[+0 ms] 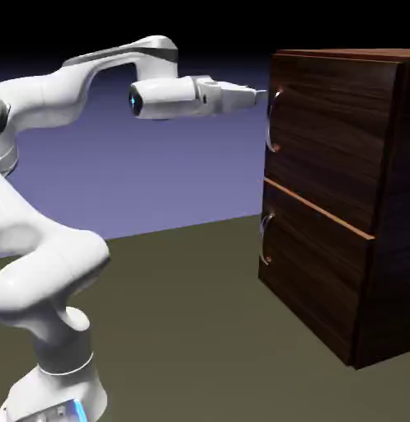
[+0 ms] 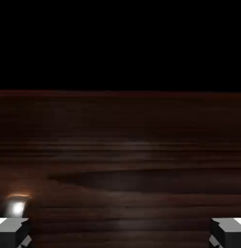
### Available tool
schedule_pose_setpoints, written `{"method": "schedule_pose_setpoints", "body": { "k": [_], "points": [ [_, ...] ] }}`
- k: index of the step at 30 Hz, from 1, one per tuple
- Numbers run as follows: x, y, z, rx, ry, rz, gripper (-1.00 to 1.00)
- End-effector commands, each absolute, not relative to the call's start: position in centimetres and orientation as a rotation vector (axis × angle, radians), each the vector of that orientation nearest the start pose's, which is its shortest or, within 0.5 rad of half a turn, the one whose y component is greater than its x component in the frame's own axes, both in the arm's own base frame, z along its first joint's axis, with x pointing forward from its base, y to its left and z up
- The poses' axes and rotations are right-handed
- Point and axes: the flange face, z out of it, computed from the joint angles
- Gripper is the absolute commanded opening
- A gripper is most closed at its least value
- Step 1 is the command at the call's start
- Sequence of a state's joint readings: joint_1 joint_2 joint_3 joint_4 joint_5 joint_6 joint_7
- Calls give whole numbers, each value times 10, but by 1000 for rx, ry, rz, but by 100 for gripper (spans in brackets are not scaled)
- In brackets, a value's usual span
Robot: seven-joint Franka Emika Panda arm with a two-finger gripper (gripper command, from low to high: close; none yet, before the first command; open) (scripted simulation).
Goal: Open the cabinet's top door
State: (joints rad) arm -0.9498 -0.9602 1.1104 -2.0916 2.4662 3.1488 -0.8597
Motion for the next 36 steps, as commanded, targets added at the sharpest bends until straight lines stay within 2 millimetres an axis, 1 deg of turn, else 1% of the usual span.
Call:
{"method": "schedule_pose_setpoints", "body": {
  "k": [1, 5, 10, 11, 16, 17, 18, 23, 30, 36],
  "points": [
    [411, 186, 603, -1728, 778, -1827, 0],
    [426, 211, 575, -1736, 772, -1816, 0],
    [446, 241, 534, -1756, 774, -1789, 0],
    [446, 241, 534, -1756, 774, -1789, 0],
    [496, 239, 534, -1756, 774, -1789, 0],
    [496, 239, 534, -1756, 774, -1789, -100],
    [496, 239, 534, -1756, 774, -1789, -100],
    [462, 226, 534, -1763, 683, -1730, -100],
    [419, 204, 534, -1767, 566, -1649, -100],
    [398, 190, 534, -1767, 506, -1607, -100]
  ]
}}
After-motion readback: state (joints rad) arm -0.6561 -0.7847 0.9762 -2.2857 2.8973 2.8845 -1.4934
